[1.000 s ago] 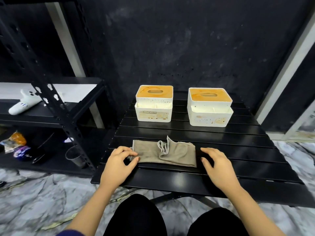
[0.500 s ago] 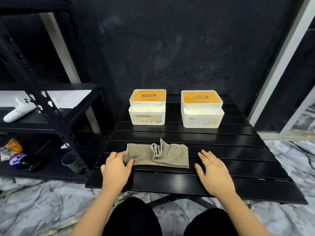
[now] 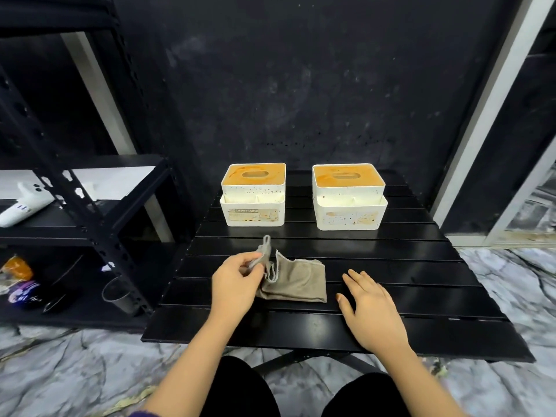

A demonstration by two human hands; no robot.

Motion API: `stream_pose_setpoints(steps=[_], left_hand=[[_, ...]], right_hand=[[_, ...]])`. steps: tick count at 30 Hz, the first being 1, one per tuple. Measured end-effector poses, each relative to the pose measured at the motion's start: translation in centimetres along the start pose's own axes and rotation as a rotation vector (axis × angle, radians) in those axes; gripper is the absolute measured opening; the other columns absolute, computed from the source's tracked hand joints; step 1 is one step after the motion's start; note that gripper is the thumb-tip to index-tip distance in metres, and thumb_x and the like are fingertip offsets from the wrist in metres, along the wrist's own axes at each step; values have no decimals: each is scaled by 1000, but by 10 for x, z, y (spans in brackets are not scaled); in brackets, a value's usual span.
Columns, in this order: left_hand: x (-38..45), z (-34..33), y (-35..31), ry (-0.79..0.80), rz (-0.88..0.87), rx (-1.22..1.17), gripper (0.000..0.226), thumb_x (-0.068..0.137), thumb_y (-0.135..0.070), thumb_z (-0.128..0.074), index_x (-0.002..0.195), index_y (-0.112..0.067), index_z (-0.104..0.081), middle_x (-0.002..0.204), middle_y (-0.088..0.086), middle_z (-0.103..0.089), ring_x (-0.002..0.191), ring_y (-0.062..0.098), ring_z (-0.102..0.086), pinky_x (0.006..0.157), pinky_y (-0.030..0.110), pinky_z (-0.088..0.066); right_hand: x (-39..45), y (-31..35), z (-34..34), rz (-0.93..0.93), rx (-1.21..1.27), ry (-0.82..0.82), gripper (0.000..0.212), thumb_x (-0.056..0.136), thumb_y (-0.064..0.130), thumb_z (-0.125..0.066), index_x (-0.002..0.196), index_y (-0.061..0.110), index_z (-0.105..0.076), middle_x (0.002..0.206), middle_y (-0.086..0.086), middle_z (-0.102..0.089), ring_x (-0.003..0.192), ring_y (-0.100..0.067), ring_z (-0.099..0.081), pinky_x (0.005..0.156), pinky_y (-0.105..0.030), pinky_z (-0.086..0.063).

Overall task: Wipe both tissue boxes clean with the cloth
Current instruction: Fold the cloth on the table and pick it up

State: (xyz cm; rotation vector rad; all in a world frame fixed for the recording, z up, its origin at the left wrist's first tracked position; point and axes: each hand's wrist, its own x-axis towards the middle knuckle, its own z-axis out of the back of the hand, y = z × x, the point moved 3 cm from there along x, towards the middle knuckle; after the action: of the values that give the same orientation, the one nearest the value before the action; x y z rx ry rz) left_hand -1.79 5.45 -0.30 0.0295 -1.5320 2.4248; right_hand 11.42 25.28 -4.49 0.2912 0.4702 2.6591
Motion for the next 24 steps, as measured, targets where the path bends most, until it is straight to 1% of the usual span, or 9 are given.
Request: stream_pose_setpoints(steps=[2, 3, 7, 10, 14, 17, 19, 21, 24], left_hand=[[-2, -17, -18, 47, -43, -26, 24, 81, -9, -66, 87, -32, -68, 92, -6, -68, 77, 3, -61, 64, 5, -44], [-4, -27, -25, 71, -64, -12, 22, 81, -10, -66, 89, -30, -69, 91, -6, -67, 75, 2, -60, 63, 3, -43], [-11, -58, -39, 174, -167, 98, 20, 81, -10, -65, 98, -20, -72, 95, -4, -64, 74, -1, -55, 67, -1, -37], [-18, -73, -39, 263, -255, 191, 22, 84, -10, -62, 103, -17, -71, 99, -5, -60, 81, 2, -53, 72, -1, -35], [-21, -81, -33, 350, -306, 313, 26, 86, -12, -59, 110, -16, -68, 109, -1, -61, 93, 9, -56, 79, 5, -34], [-22, -84, -32, 392, -312, 359, 27, 88, -14, -58, 113, -18, -67, 106, -1, -59, 96, 14, -58, 82, 13, -39], [-22, -84, -32, 419, -319, 380, 29, 89, -17, -59, 117, -19, -65, 101, -5, -54, 94, 13, -56, 83, 14, -39], [-22, -81, -33, 448, -321, 354, 35, 88, -20, -62, 122, -20, -61, 97, -8, -48, 90, 8, -51, 81, 8, -35], [-18, -70, -35, 477, -323, 267, 42, 85, -21, -67, 125, -22, -58, 101, -9, -51, 88, 2, -50, 81, 1, -35]], right_hand=[[0, 0, 0, 0, 4, 2, 50, 96, 40, -35, 141, 21, -31, 151, 8, -24, 141, -10, -12, 115, -29, -10], [0, 0, 0, 0, 7, 1, 50, 96, 40, -35, 141, 21, -31, 151, 8, -24, 141, -10, -12, 115, -29, -10], [0, -2, -1, 6, 8, 0, 50, 96, 41, -34, 142, 22, -30, 151, 8, -24, 141, -10, -12, 115, -29, -10], [1, -2, -2, 12, -5, -11, 57, 91, 47, -21, 141, 22, -32, 150, 7, -26, 141, -11, -13, 115, -29, -11], [2, -3, -3, 16, -5, -27, 65, 83, 48, -19, 139, 20, -35, 149, 5, -30, 140, -13, -17, 113, -30, -13], [2, -3, -3, 18, -14, -27, 65, 83, 49, -19, 140, 20, -35, 149, 5, -29, 140, -13, -17, 113, -30, -12], [2, -3, -2, 16, -14, -23, 66, 83, 49, -18, 140, 20, -35, 149, 5, -29, 140, -13, -17, 113, -30, -12], [1, -2, -2, 13, 0, -28, 65, 83, 49, -20, 139, 20, -36, 149, 4, -30, 140, -13, -17, 113, -30, -12], [2, -3, -2, 18, -1, -27, 56, 91, 47, -24, 140, 20, -35, 150, 5, -28, 140, -13, -16, 114, -30, -12]])
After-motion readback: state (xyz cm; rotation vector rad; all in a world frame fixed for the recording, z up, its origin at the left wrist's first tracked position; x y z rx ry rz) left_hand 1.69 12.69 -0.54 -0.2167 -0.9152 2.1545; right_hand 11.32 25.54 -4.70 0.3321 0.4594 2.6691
